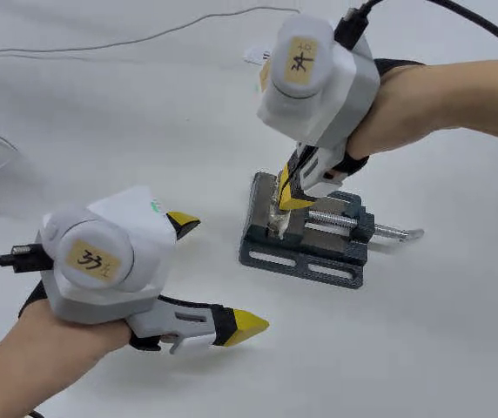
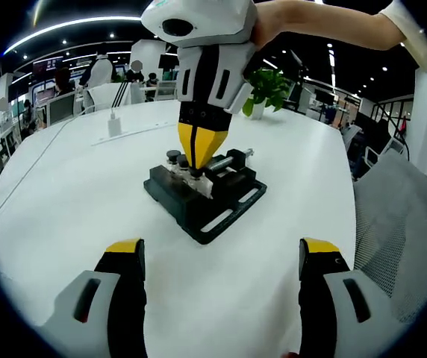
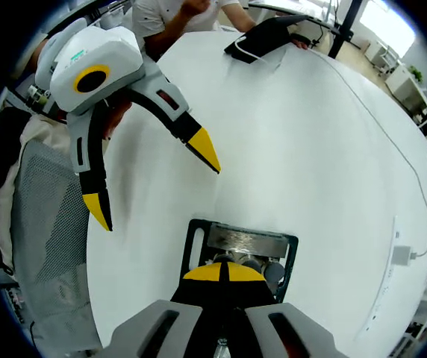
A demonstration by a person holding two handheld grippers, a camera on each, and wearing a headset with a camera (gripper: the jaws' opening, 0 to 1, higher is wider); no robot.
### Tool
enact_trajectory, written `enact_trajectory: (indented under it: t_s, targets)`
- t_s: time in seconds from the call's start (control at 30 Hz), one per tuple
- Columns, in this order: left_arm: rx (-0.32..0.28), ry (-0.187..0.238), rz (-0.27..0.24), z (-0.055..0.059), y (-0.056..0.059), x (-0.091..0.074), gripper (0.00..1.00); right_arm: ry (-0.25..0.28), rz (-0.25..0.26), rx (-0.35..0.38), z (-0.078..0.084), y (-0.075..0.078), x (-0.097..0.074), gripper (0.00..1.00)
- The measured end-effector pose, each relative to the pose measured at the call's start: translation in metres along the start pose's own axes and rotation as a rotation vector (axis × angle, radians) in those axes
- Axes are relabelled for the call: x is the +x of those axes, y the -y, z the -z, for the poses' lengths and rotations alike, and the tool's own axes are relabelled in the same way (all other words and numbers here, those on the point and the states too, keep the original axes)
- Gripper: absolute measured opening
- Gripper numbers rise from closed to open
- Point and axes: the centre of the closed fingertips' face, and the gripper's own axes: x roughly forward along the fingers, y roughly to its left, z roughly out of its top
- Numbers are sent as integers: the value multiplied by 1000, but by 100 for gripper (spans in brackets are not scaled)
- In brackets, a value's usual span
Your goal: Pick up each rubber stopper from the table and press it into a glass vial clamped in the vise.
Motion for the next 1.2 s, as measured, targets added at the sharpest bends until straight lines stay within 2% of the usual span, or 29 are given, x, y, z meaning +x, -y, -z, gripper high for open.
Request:
enact_trajectory:
  t_s: [0.17, 0.2, 0.23, 0.27, 0.33, 0.37, 0.47, 0.63, 0.8, 0.87, 1.07, 1.13, 1.2]
  targets:
    - [17, 11, -2, -10, 2, -4, 83, -9, 2, 3, -1, -1, -1, 0]
    - [22, 12, -4, -12, 2, -5, 83, -1, 2, 22, -1, -1, -1, 0]
    - [26, 13, -4, -14, 2, -6, 83, 11, 2, 22, 0, -1, -2, 0]
    - [29, 18, -9, -16, 1, -8, 83, 43, 8, 50, 0, -2, -2, 0]
    - [26, 23, -11, -19, 0, -9, 83, 71, 22, 35, 0, -2, -4, 0]
    - [27, 24, -13, -20, 0, -10, 83, 103, 36, 64, -1, -2, -4, 0]
    - [34, 20, -16, -20, 1, -13, 83, 151, 47, 69, 1, 0, -4, 0]
    - [37, 14, -20, -21, 2, -15, 83, 177, 52, 91, 1, 2, -4, 0]
    - [41, 5, -32, -21, 1, -18, 83, 245, 66, 124, 3, 2, -5, 0]
    - [43, 4, -37, -20, 0, -20, 83, 264, 79, 114, 3, 1, -5, 0]
    - [40, 3, -52, -20, -2, -22, 83, 289, 114, 108, 4, 1, -6, 0]
    - [41, 3, -59, -20, -3, -23, 83, 292, 133, 123, 8, 2, -9, 5]
    - [39, 3, -63, -20, -3, -24, 83, 310, 136, 132, 11, -3, -11, 18]
